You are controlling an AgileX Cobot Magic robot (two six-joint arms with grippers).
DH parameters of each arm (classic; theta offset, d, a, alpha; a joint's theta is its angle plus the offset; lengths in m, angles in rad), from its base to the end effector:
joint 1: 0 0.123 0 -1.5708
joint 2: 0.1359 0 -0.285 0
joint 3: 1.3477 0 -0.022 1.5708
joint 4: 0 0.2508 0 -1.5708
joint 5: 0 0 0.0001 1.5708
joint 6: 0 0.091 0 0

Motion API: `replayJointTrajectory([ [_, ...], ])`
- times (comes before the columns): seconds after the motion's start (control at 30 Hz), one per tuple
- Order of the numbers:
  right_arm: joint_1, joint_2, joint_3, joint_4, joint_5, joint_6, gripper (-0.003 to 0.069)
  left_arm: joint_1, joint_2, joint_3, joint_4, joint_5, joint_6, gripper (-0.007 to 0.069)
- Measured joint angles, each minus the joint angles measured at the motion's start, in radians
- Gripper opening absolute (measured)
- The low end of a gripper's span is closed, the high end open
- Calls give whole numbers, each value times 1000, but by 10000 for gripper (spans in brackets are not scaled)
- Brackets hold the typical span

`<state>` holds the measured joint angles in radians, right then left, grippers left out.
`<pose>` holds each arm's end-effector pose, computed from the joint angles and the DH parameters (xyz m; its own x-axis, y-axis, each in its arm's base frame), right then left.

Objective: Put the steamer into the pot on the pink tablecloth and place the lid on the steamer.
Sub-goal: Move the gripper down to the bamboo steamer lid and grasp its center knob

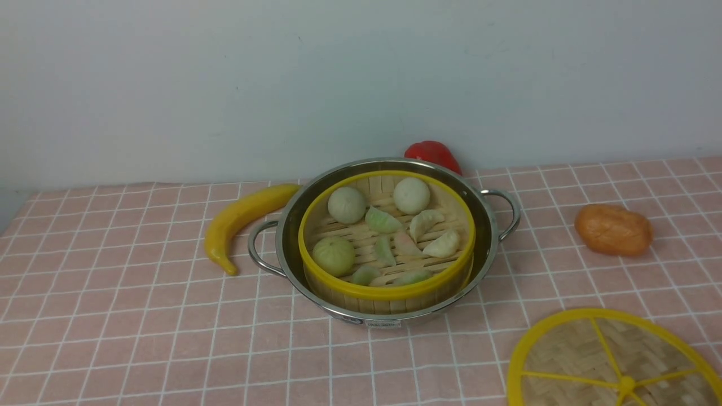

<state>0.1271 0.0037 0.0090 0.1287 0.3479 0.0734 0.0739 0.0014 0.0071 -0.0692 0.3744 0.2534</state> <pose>0.0529 0.0108 0.1789 -0.2928 0.1572 -0.9431 -0.1140 0.9736 0.1977 0.0530 0.0016 0.1771 -0.2940 0.1665 -0.9412 0.0057 0.9850 0.1725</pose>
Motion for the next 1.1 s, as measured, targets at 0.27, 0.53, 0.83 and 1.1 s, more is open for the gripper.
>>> replayJointTrajectory([
  [0.27, 0, 0, 0, 31, -21, 26, 242, 0, 0, 0, 0, 0, 0, 108],
  [0.53, 0, -2, -245, 89, -12, 52, 242, 0, 0, 0, 1, 0, 0, 117],
  [0.83, 0, 141, -637, 122, 429, 52, 242, 0, 0, 0, 1, 0, 1, 118],
  [1.1, 0, 223, -731, 227, 620, 37, 242, 0, 0, 0, 1, 0, 1, 138],
])
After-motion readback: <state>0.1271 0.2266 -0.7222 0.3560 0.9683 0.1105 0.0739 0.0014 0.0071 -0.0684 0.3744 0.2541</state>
